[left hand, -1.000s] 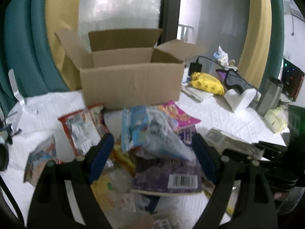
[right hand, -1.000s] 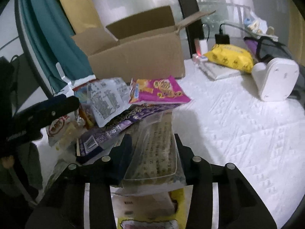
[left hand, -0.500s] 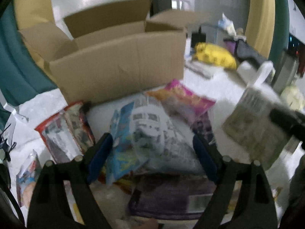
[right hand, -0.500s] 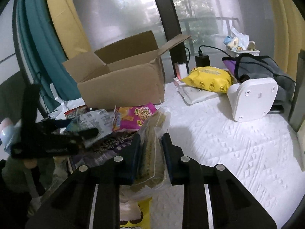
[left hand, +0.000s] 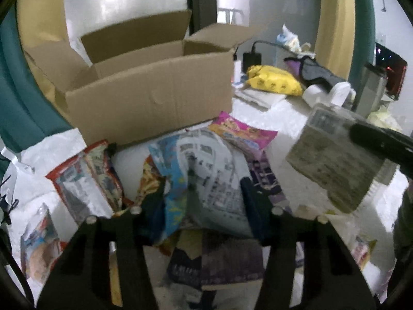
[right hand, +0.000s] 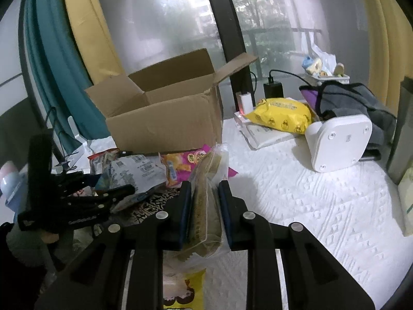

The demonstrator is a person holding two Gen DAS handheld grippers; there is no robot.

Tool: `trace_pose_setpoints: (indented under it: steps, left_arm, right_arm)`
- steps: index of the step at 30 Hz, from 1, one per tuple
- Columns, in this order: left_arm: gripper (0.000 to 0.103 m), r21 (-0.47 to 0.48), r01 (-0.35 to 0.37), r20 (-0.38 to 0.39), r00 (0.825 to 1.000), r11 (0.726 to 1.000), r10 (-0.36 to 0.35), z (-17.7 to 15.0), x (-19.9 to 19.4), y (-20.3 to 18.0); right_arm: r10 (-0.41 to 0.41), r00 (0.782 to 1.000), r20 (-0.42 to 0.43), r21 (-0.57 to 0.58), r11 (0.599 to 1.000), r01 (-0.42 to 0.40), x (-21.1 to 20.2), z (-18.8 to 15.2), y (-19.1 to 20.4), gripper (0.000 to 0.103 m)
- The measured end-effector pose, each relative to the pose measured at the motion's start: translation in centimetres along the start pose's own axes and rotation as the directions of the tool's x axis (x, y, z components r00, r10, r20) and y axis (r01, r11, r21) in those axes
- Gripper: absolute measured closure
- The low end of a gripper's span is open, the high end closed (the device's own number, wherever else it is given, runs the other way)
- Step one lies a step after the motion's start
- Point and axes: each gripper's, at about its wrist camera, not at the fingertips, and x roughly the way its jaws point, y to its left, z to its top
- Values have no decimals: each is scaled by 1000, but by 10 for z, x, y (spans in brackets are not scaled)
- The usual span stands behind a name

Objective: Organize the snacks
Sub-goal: 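Grasp the clear bread packet with the right tool while the left tool grasps the blue-white snack bag, then carry both packets into the cardboard box and open both tools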

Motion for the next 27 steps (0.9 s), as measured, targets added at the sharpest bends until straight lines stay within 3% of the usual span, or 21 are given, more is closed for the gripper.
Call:
trace_pose_setpoints:
  steps: [4, 13, 27]
  left_arm:
    - [50, -18, 26, 56, 998, 999, -25, 2, -27, 6]
    - [50, -30, 13, 156, 988, 999, -8, 11, -63, 36]
    - [49, -42, -26, 279, 960, 999, 37, 72, -66, 83]
  right_arm:
    - [-3, 1000, 10, -29, 1000, 4, -3, 7, 12, 79]
    - [10, 1000, 29, -100, 995, -7, 3, 28, 48, 79]
    - [26, 995, 97, -192, 981, -7, 36, 85, 73, 79]
